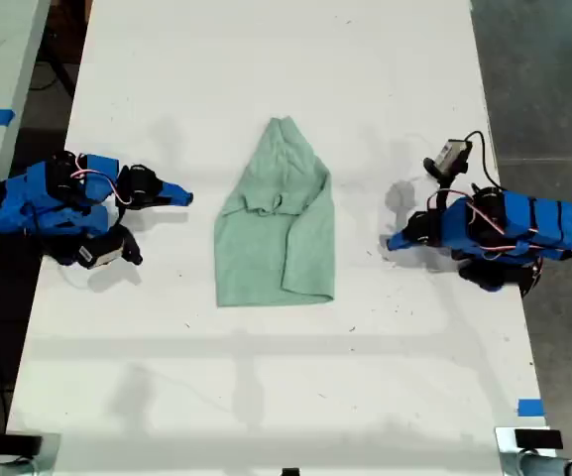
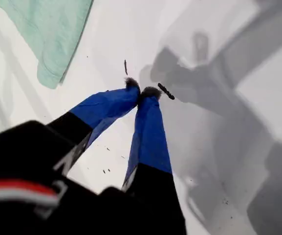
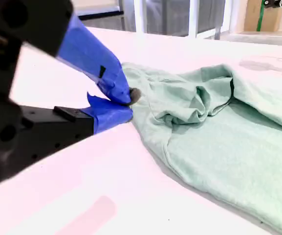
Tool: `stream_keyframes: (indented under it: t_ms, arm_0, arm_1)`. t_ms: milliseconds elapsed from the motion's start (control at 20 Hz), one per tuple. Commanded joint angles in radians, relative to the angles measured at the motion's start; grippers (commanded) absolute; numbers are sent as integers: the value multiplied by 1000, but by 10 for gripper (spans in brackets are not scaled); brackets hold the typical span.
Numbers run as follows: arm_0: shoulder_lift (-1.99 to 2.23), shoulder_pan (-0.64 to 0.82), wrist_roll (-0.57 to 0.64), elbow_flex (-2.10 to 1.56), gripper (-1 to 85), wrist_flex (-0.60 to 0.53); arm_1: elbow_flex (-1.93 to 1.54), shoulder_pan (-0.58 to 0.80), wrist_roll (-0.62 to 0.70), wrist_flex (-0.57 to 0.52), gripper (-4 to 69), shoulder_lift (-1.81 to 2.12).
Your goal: Fold t shirt
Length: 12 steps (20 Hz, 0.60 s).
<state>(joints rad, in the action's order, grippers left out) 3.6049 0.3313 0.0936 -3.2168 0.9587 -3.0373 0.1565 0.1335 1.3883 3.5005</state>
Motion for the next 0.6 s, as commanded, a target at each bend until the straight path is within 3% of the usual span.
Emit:
stream_keyframes:
  t_ms: [0, 550]
  arm_0:
    - [3, -8, -5, -11, 1, -20]
    - [3, -9, -15, -11, 1, -15]
  arm_1:
    - [-40, -9, 15, 2, 24, 9]
    - [-40, -17, 14, 2, 24, 9]
